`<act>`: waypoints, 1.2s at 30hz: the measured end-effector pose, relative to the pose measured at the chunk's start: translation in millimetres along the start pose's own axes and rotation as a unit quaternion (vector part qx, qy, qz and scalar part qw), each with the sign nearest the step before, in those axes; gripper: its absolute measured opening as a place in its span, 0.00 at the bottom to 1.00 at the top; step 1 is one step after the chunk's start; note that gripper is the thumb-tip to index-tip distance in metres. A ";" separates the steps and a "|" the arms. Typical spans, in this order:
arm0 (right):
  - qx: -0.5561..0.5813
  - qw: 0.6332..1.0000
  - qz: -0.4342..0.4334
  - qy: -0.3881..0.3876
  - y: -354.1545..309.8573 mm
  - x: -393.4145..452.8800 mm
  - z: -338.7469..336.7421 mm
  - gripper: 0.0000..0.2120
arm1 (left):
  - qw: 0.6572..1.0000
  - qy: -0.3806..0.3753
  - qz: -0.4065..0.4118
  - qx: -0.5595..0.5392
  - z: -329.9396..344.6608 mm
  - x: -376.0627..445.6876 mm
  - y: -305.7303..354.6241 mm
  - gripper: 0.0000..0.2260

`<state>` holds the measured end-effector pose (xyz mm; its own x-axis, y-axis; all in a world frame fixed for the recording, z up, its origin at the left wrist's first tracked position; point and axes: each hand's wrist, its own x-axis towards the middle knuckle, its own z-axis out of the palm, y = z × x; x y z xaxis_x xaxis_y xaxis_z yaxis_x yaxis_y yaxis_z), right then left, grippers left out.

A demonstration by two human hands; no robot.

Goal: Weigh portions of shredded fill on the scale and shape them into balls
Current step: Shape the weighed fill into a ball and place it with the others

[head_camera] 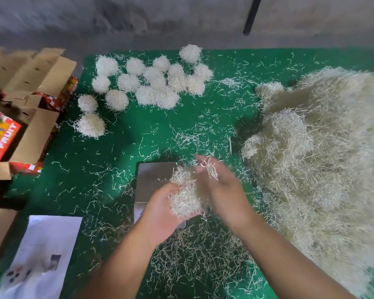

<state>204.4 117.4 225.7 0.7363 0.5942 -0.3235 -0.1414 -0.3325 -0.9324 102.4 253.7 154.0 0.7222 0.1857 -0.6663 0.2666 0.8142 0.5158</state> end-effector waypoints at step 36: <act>0.416 0.896 0.139 -0.067 -31.6 -128.1 -5.6 0.30 | 0.777 0.087 0.312 0.540 114.0 -162.8 -52.7 0.42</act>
<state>118.3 47.7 297.5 0.5175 0.6751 -0.5258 -0.7926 0.1466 -0.5918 43.5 117.8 296.7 0.8541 0.5061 -0.1199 0.3474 -0.3835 0.8557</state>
